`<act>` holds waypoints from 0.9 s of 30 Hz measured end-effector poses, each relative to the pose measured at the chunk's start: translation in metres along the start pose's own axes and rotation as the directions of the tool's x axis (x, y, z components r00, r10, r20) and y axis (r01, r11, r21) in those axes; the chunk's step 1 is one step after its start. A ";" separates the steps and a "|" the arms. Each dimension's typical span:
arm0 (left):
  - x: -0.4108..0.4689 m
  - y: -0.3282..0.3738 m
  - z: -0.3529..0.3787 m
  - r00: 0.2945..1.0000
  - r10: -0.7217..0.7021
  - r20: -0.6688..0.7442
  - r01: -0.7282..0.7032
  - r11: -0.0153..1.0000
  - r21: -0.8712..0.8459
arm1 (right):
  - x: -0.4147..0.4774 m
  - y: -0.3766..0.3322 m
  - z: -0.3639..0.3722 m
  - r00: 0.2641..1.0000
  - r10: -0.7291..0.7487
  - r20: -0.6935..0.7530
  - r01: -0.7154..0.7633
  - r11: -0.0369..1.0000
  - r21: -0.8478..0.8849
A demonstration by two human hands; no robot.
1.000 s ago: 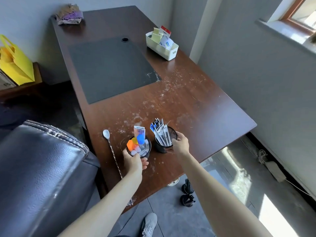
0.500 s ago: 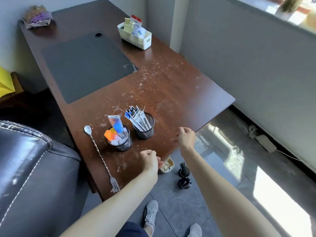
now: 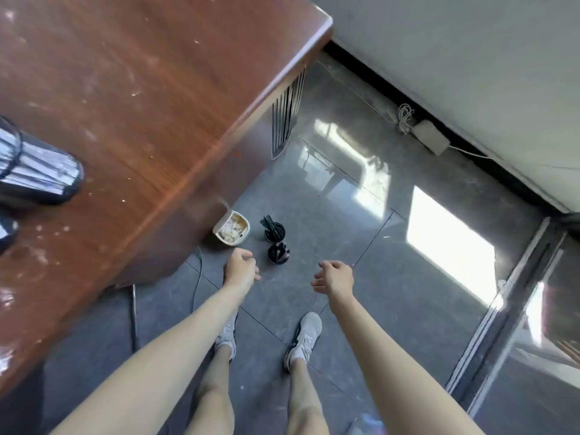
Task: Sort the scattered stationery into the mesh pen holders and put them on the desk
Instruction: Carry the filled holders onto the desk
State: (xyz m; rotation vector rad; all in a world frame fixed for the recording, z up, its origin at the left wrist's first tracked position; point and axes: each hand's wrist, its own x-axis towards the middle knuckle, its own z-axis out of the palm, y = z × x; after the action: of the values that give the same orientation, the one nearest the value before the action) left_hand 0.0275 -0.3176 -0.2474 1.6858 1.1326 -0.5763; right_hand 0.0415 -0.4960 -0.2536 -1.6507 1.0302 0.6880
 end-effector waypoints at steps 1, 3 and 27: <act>0.024 -0.009 0.016 1.000 -0.018 -0.001 0.018 1.000 0.018 | 0.025 0.019 0.002 0.999 0.036 0.000 -0.036 0.999 0.001; 0.069 -0.025 0.042 0.999 -0.036 -0.011 0.036 0.997 0.062 | 0.065 0.050 0.013 0.994 0.111 0.003 -0.111 0.994 0.006; 0.465 -0.167 0.224 0.993 -0.019 0.117 -0.013 0.964 0.264 | 0.412 0.232 0.240 0.944 0.307 0.120 -0.329 0.891 0.312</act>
State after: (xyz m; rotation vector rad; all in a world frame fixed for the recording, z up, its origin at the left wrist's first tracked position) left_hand 0.1187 -0.3142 -0.7825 1.8489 1.0066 -0.8497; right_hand 0.0413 -0.4139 -0.7777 -1.1732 1.3062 0.7339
